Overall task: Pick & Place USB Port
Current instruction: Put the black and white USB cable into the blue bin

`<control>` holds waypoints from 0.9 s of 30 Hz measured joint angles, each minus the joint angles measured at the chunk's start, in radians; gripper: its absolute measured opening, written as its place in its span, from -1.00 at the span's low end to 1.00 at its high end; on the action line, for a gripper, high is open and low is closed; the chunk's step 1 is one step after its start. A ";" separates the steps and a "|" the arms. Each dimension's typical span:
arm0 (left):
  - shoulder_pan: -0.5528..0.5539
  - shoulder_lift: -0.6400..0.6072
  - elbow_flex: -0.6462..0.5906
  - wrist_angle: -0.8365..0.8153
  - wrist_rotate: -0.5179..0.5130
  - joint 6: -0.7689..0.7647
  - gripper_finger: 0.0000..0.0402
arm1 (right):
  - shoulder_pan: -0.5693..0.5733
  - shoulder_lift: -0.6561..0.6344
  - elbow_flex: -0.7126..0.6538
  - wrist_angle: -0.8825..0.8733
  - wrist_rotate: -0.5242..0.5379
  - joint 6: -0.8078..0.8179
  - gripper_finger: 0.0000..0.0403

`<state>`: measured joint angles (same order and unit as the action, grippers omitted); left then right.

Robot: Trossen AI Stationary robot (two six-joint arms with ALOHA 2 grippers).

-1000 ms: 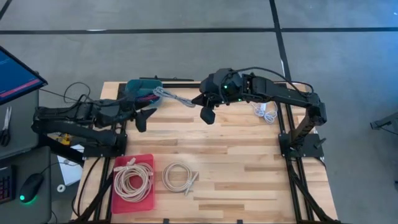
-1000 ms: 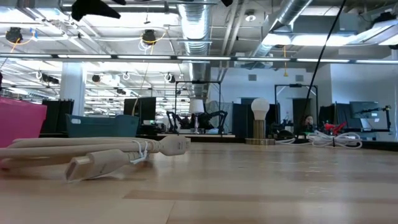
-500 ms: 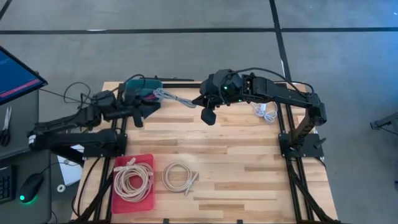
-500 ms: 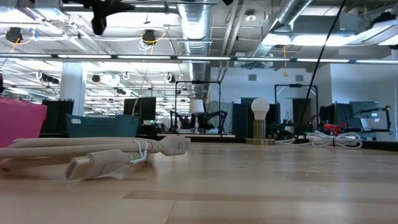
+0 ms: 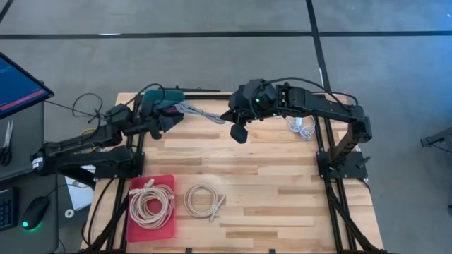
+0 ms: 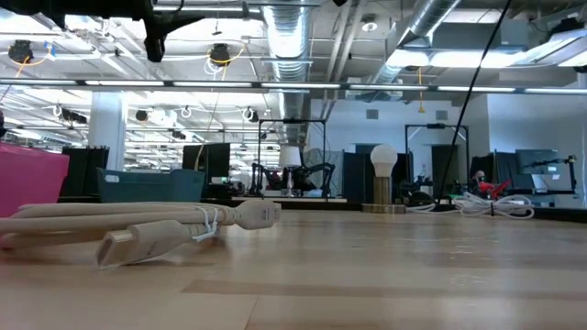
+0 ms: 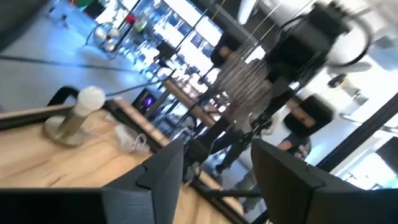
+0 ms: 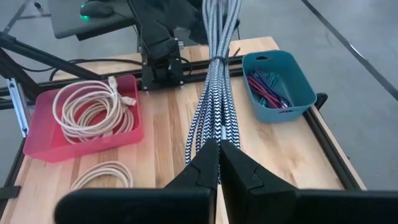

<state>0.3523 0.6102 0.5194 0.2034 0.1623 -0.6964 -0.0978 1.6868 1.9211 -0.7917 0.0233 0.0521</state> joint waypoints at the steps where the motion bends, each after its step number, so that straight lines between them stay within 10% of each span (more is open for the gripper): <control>1: 0.000 0.000 0.000 0.016 0.000 -0.001 -0.03 | -0.001 0.001 0.000 -0.001 0.000 0.000 -1.00; 27: 0.000 0.119 -0.001 0.262 -0.004 -0.027 -0.06 | 0.006 0.003 -0.001 0.020 -0.049 0.027 -1.00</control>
<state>0.3519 0.7294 0.5186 0.4651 0.1585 -0.7238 -0.0921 1.6897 1.9198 -0.7714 -0.0261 0.0795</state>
